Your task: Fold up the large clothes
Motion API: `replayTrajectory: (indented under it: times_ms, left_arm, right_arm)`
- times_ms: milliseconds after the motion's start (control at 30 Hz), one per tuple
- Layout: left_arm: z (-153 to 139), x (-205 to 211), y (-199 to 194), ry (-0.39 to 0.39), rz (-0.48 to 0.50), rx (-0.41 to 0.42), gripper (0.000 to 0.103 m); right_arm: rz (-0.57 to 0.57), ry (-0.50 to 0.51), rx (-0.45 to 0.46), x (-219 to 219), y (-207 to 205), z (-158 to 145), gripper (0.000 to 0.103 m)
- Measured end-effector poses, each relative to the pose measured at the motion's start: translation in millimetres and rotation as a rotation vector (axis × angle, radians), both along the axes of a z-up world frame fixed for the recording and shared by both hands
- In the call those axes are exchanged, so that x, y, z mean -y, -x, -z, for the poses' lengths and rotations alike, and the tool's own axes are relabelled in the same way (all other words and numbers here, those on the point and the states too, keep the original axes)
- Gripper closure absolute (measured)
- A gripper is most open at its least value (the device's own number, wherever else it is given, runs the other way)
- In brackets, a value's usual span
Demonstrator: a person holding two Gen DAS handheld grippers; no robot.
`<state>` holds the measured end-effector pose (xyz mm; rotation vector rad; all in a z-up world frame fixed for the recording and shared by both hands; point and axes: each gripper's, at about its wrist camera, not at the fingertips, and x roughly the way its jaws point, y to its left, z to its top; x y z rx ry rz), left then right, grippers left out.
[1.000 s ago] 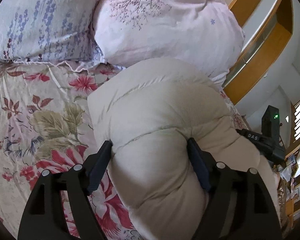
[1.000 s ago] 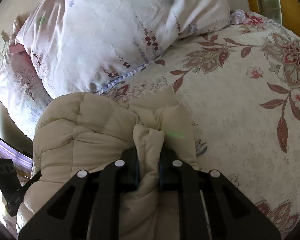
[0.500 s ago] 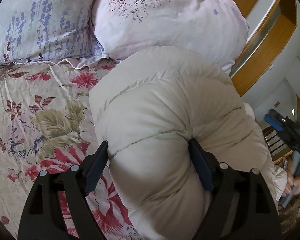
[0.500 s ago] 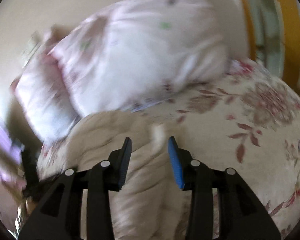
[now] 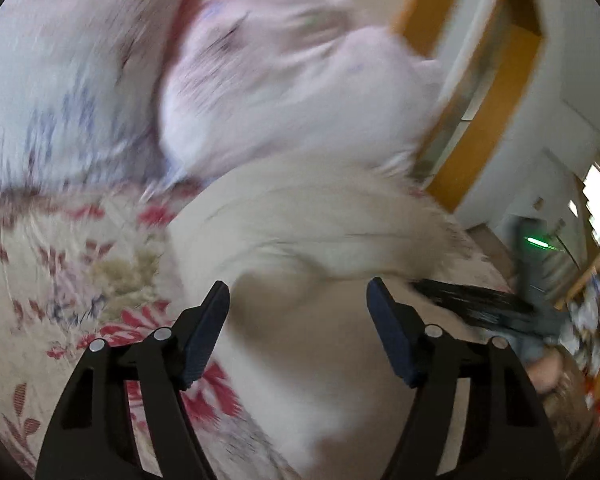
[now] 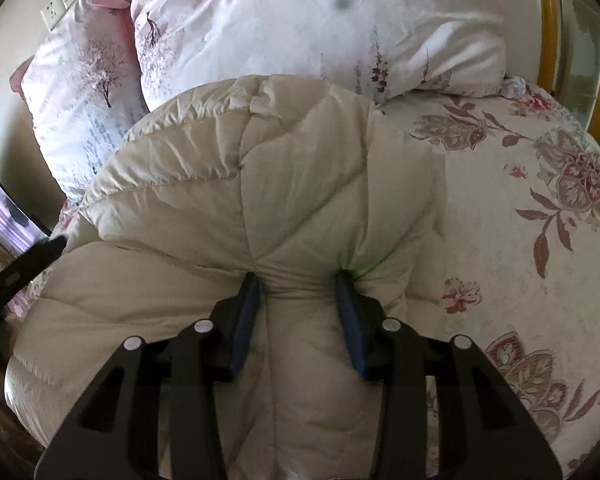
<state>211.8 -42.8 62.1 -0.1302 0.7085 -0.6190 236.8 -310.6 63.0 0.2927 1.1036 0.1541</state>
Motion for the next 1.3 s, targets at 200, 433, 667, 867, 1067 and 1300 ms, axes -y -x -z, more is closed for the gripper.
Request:
replayTrajectory:
  times_ms: [200,433,667,867,1067,1300]
  left_arm:
    - [-10,30,65,-0.081,0.201,0.099,0.031]
    - [40,33,47,-0.128,0.199,-0.064,0.03]
    - [41,28,44,-0.132,0.191,-0.068,0.03]
    - [40,28,48,-0.126,0.19,-0.07,0.03]
    - [42,29,50,-0.112,0.202,-0.069,0.03]
    - [37,32,52,-0.116,0.207,-0.048,0.03]
  right_arm:
    - [0.015,-0.033,0.018,5,3,3,0.063]
    - [0.046,-0.04,0.037,16,19,-8,0.061]
    - [0.005,-0.002,0.242,8,70,-65,0.062]
    - [-0.078,0.07,0.168,-10,84,-48,0.063]
    - [-0.061,0.096,0.096,-6,84,-9,0.063]
    - [-0.058,0.084,0.078,-1,87,-1,0.062]
